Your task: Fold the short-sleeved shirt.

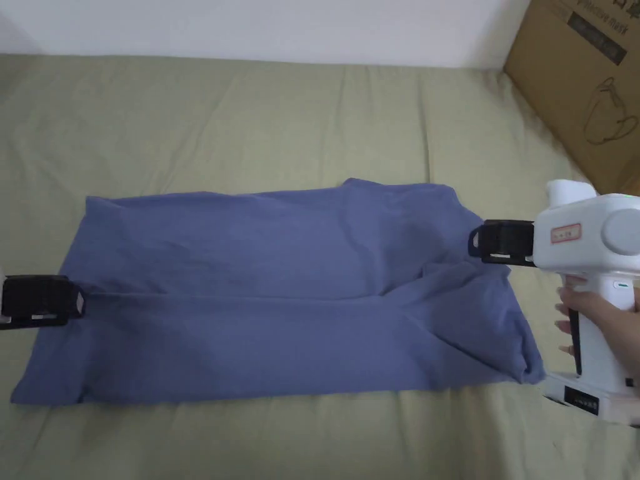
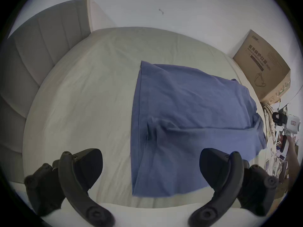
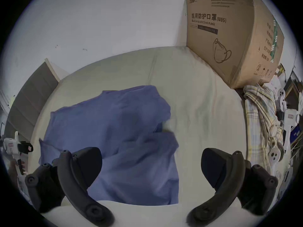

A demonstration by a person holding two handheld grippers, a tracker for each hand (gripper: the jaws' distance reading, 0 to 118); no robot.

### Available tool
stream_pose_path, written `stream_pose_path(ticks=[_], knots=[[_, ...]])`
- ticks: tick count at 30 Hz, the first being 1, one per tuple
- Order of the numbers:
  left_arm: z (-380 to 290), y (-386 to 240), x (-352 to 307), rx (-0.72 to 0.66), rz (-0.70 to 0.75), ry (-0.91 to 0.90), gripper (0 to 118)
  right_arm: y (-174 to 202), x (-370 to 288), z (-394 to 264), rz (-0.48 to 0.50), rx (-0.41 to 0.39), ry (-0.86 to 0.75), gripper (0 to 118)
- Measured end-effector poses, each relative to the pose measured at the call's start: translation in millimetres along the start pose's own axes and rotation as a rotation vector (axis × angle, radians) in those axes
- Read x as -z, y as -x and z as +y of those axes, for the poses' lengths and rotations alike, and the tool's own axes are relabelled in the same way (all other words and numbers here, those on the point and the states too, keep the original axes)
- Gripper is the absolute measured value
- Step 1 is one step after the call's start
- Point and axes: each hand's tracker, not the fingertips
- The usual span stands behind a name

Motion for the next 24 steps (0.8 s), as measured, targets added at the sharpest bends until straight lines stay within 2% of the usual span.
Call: stream_pose_path(ticks=[1, 2, 3, 4, 5, 6, 8, 11, 12, 13, 14, 15, 16, 17, 20, 21, 22, 23, 24], knots=[[-8, 0, -9, 0.002, -0.006, 0.002, 115, 1, -8, -5, 0.019, -0.011, 0.014, 118], [-17, 1, -18, 0.011, -0.046, 0.019, 102, 3, -16, -11, 0.053, -0.024, 0.019, 106], [-26, 0, -26, 0.018, -0.064, 0.009, 71, 6, -25, -16, 0.078, -0.034, -0.002, 80], [-35, -2, -32, 0.022, -0.056, 0.002, 24, 9, -31, -21, 0.075, -0.046, -0.017, 37], [-46, -5, -36, 0.049, -0.020, 0.003, 0, 12, -37, -28, 0.070, -0.060, -0.015, 0], [-56, -4, -41, 0.079, 0.033, -0.028, 0, 15, -42, -35, 0.050, -0.080, -0.020, 0], [-70, -4, -45, 0.057, 0.006, -0.013, 0, 22, -48, -45, 0.093, -0.097, -0.018, 0], [-78, 1, -36, -0.053, -0.005, 0.021, 0, 29, -52, -61, 0.074, -0.146, -0.018, 0], [-79, 3, -30, -0.076, -0.016, 0.024, 9, 30, -50, -60, 0.077, -0.148, -0.010, 0], [-79, 5, -23, -0.095, -0.016, 0.020, 37, 30, -50, -64, 0.082, -0.143, -0.002, 0], [-77, 7, -16, -0.094, -0.002, 0.015, 92, 28, -49, -68, 0.092, -0.127, 0.011, 0], [-71, 12, -6, -0.095, 0.008, 0.027, 118, 26, -48, -70, 0.100, -0.099, 0.021, 0], [-71, 13, 2, -0.091, 0.022, 0.044, 116, 24, -47, -70, 0.108, -0.079, 0.026, 0], [-64, 11, 15, -0.074, 0.039, -0.057, 116, 22, -46, -73, 0.118, -0.057, 0.036, 0], [-50, 15, 36, -0.032, 0.129, 0.058, 115, 12, -42, -77, 0.126, -0.025, 0.058, 0], [-47, 14, 45, -0.024, 0.124, 0.088, 107, 10, -40, -80, 0.119, -0.025, 0.062, 0], [-43, 12, 50, -0.024, 0.103, 0.134, 80, 7, -39, -81, 0.110, -0.026, 0.066, 0], [-54, 9, 33, -0.016, 0.049, 0.125, 58, 4, -37, -82, 0.096, -0.028, 0.071, 0], [-51, 6, 31, 0.006, 0.036, 0.063, 47, 1, -36, -82, 0.085, -0.028, 0.074, 0]])
